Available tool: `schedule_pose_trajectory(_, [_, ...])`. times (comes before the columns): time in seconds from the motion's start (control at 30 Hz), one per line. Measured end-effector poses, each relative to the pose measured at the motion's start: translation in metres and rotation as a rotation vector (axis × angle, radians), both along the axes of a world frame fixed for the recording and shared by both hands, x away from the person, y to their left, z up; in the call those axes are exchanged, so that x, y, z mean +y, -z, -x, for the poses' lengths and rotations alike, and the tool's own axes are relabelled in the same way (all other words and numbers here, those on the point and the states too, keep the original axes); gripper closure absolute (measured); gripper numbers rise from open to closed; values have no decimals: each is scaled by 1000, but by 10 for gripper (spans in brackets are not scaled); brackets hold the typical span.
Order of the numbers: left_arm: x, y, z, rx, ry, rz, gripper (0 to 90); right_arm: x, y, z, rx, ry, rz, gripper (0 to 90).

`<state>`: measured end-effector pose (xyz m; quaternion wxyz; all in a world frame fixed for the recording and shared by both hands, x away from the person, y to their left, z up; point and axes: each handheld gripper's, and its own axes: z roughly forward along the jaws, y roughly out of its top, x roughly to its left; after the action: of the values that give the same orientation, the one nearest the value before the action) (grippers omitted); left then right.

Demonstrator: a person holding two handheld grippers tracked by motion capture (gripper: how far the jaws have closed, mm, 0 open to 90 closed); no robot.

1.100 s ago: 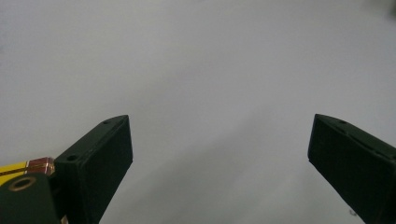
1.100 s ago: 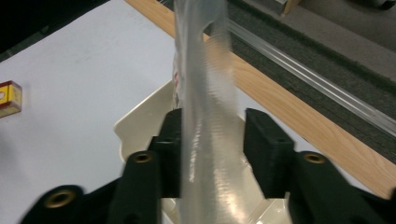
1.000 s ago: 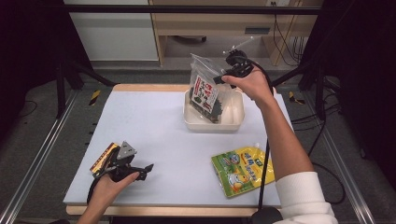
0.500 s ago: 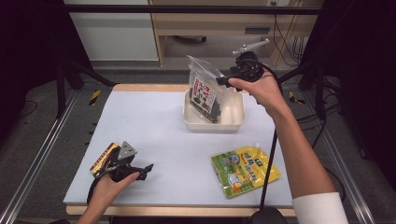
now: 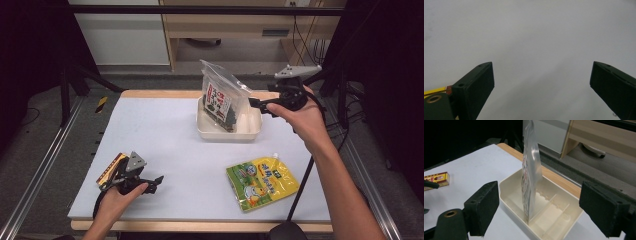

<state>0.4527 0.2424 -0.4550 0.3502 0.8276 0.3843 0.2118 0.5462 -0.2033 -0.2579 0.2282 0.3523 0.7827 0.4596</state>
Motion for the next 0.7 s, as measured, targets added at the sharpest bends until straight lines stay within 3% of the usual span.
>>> schedule_pose_trajectory(0.17, [0, -1, 0, -3, -1, 1, 53, -13, 18, 20, -7, 76, 20, 158])
schedule_pose_trajectory(0.27, [0, -1, 1, -3, -1, -2, 54, -21, 32, 34, -18, 126, -4, 169])
schedule_pose_trajectory(0.37, [-1, 0, 1, -5, -1, 0, 53, -26, 46, 47, -17, 156, 19, 171])
schedule_pose_trajectory(0.47, [-1, -1, 1, -6, -1, 0, 53, -32, 60, 58, -6, 192, -22, 200])
schedule_pose_trajectory(0.7, [1, -4, 0, -32, 1, -20, 54, -52, 94, 88, 25, 286, -32, 319])
